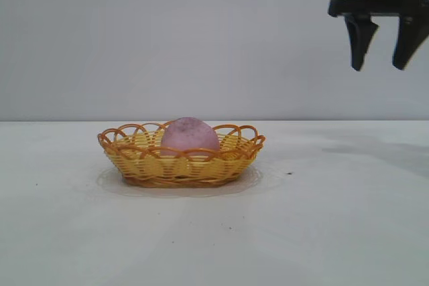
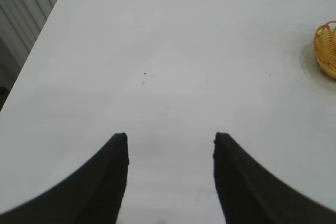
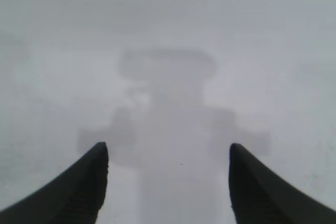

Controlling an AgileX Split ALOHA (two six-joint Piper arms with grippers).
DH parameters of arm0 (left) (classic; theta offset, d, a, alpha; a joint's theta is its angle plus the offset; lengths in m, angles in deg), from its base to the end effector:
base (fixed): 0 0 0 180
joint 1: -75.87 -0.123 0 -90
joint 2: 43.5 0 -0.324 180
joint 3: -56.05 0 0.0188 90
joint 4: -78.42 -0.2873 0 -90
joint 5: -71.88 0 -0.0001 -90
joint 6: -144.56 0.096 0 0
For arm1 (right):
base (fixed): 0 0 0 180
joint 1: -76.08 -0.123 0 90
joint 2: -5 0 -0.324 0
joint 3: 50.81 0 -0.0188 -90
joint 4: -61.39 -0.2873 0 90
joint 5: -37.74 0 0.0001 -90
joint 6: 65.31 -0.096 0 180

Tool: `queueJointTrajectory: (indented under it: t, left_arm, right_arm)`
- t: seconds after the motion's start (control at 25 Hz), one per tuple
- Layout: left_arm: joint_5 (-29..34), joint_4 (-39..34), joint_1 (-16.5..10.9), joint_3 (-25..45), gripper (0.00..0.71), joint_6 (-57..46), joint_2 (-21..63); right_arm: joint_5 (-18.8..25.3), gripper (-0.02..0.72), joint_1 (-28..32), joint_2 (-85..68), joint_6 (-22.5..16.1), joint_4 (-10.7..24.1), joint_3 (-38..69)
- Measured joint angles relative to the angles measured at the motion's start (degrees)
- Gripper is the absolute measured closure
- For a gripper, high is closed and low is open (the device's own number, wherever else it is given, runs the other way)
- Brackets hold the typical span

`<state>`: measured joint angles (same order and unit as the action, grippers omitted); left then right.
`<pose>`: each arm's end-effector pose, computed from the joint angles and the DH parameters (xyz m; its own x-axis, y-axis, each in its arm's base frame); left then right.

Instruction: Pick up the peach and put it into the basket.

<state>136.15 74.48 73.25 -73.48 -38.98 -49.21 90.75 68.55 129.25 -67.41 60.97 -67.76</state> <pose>-0.0118 0.0054 0.2822 -0.5020 -0.0548 -0.8631 -0.1150 0.9934 0.0038 0.4902 0.0654 0.2329 -0.9381 -0.0826 -0.3364 -0.0946 0.9953 0.0193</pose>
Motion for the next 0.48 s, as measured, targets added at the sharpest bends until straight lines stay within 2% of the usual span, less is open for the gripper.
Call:
queueJointTrajectory:
  t: [0.24, 0.48]
  left_arm:
    - [0.0, 0.0, 0.0, 0.0, 0.389, 0.0, 0.0]
    - [0.0, 0.0, 0.0, 0.0, 0.389, 0.0, 0.0]
  right_arm:
    - [0.0, 0.279, 1.3, 2.9, -1.7, -0.1, 0.0]
    - [3.1, 0.279, 1.4, 4.6, -2.0, -0.4, 0.0]
